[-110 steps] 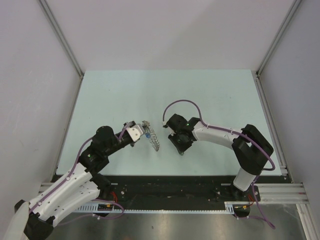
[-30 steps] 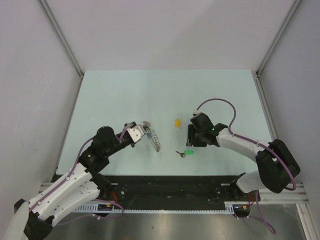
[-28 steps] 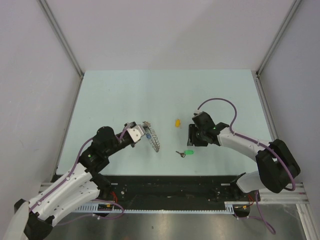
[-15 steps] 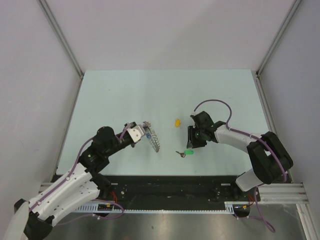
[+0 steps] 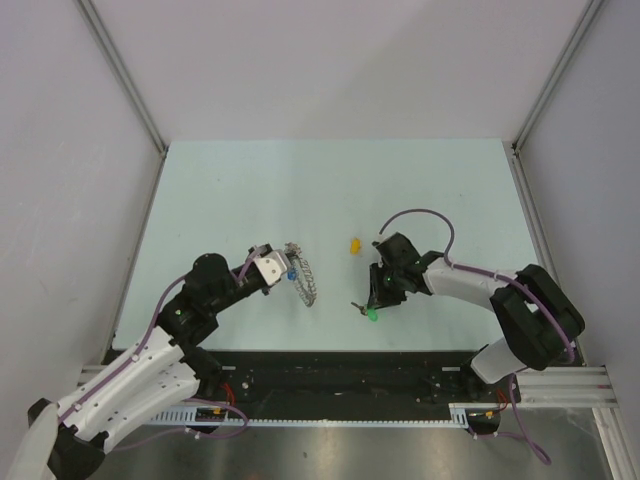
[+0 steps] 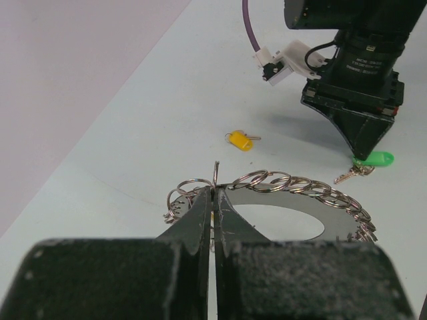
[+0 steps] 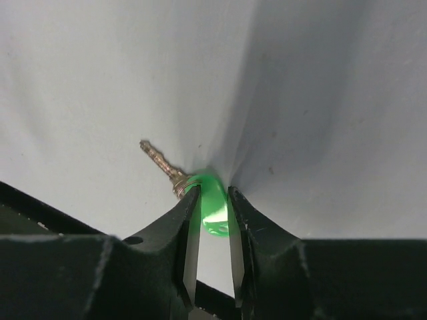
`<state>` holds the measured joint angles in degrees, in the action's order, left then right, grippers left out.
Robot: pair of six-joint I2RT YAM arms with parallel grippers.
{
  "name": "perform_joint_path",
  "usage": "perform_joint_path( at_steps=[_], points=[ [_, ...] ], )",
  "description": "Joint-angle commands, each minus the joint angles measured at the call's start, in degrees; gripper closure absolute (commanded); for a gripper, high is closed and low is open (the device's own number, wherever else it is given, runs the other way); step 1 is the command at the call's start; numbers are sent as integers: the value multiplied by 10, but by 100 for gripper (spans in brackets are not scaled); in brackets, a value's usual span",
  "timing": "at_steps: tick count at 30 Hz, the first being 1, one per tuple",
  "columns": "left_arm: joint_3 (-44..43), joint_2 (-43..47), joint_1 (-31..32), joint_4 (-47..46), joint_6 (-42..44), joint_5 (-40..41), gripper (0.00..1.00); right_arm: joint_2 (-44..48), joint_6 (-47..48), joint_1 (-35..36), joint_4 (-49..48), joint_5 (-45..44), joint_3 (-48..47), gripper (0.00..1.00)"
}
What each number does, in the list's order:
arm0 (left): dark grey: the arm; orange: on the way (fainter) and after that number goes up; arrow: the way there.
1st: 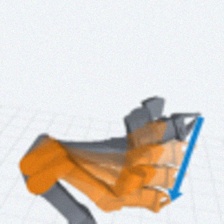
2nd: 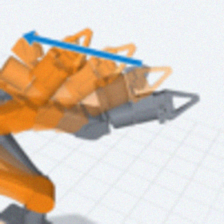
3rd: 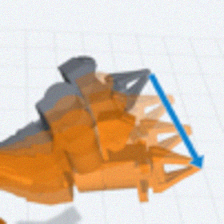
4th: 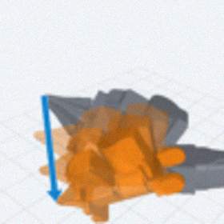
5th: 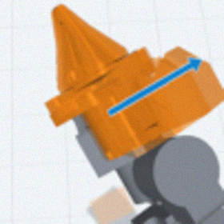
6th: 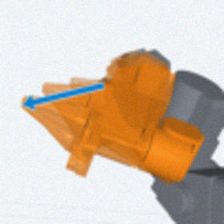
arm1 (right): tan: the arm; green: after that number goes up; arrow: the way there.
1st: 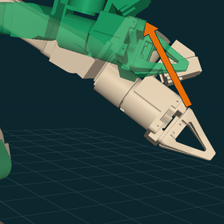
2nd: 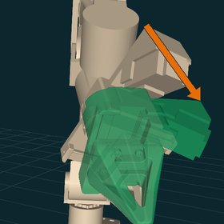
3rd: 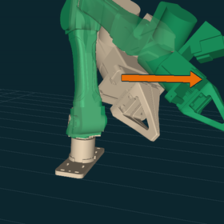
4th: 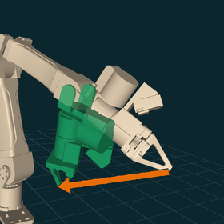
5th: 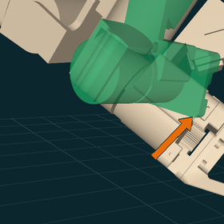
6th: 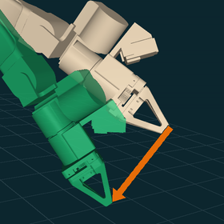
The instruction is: Put the keys on the keyring
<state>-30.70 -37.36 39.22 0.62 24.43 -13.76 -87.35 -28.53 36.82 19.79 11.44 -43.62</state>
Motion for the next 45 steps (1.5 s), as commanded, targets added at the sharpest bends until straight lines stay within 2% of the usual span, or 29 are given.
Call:
perform_joint_path(
  at_steps=[1, 5, 8, 11, 14, 19, 24, 26, 30, 36, 45],
  points=[
    [-12, 11, 3, -33, -4, -5, 100, 23, -59, 33, 2, -12, 33, 74],
    [-12, 12, 3, -32, -4, -3, 100, 37, -96, 75, -5, -34, 39, 74],
    [-13, 14, 3, -32, -3, -3, 100, 57, -94, 79, -6, -28, 37, 74],
    [-13, 17, 3, -30, -2, 0, 100, 74, -44, 77, 20, -31, 15, 70],
    [-14, 26, 3, -26, 4, 11, 100, 67, 54, 80, 87, -39, -45, 66],
    [-23, 50, 3, -11, 9, 48, 99, 21, 198, 81, 169, -55, -119, 66],
    [-41, 89, 3, 67, -31, 110, 100, -35, 309, 96, 256, -62, -199, 65],
    [-37, 103, 3, 90, -39, 136, 100, -61, 363, 109, 275, -70, -215, 64],
    [-9, 139, 3, 86, -47, 137, 100, -92, 443, 122, 286, -83, -238, 63],
    [9, 156, 3, 65, -46, 137, 100, -143, 518, 136, 300, -50, -283, 63],
    [18, 170, 3, 55, -43, 162, 100, -207, 556, 161, 322, -25, -320, 63]
  ],
)
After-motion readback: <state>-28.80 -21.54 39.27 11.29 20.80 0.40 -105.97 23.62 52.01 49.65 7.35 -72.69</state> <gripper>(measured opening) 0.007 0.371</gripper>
